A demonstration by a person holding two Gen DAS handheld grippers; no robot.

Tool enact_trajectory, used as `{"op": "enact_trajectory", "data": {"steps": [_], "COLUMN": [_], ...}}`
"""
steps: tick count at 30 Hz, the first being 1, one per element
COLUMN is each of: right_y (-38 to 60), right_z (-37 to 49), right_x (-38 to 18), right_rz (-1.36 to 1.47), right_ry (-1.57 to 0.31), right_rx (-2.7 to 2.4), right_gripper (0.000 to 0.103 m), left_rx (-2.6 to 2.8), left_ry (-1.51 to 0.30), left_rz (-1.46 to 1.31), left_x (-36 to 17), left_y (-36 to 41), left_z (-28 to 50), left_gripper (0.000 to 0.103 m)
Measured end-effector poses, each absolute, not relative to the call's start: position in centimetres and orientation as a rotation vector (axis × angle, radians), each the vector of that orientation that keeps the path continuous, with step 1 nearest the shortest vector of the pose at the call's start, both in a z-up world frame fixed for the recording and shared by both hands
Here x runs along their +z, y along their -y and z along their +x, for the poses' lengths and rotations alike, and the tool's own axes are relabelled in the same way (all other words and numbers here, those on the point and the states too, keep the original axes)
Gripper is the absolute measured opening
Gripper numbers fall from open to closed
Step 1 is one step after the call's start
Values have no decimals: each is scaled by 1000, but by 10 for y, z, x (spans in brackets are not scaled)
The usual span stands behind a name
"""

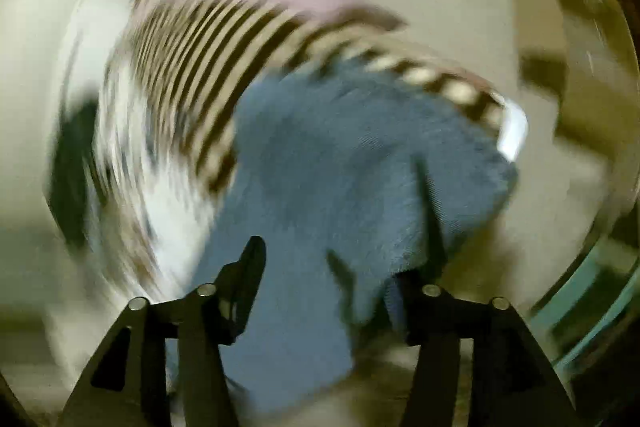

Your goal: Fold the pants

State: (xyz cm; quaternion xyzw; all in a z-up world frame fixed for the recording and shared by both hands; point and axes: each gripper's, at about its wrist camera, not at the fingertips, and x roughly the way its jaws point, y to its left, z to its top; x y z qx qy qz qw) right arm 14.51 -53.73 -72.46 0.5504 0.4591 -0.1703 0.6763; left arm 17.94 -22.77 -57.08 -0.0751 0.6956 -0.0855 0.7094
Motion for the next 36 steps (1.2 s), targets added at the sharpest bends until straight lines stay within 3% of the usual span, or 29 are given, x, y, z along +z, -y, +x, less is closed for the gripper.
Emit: {"op": "enact_trajectory", "data": {"steps": [4,8,12,15,18,21,24,28,32,35,36], "right_y": [569,567,568,532,509,526,567,603,611,605,601], "right_z": [125,120,118,148,162,158,131,88,81,97,103], "right_x": [-759,-766,-752,-686,-641,-656,-710,-753,-760,-728,-707], "right_rz": [1519,1575,1444,1011,805,806,1106,1516,1619,1440,1346], "right_ry": [-951,-934,-993,-966,-914,-977,-1053,-865,-760,-789,-789], "right_rx": [-434,-473,-541,-553,-463,-448,-460,-493,-496,-486,-469], "right_gripper": [59,58,35,17,17,18,22,36,41,13,12], "left_rx": [-174,-157,-142,-139,-142,-147,-166,-194,-202,-210,-212], "left_ry": [-1550,-1543,-1539,-1540,-1552,-1577,-1593,-1595,-1609,-1612,-1612], "left_rz": [-173,-172,-176,-155,-142,-147,-144,-117,-110,-100,-96], "left_x": [-576,-578,-579,-581,-586,-594,-600,-603,-611,-615,-615], "left_y": [231,235,237,238,242,249,256,270,279,282,282], "left_z": [183,190,195,199,200,200,196,190,185,178,177], "left_gripper": [57,57,57,57,57,57,57,57,57,57,57]}}
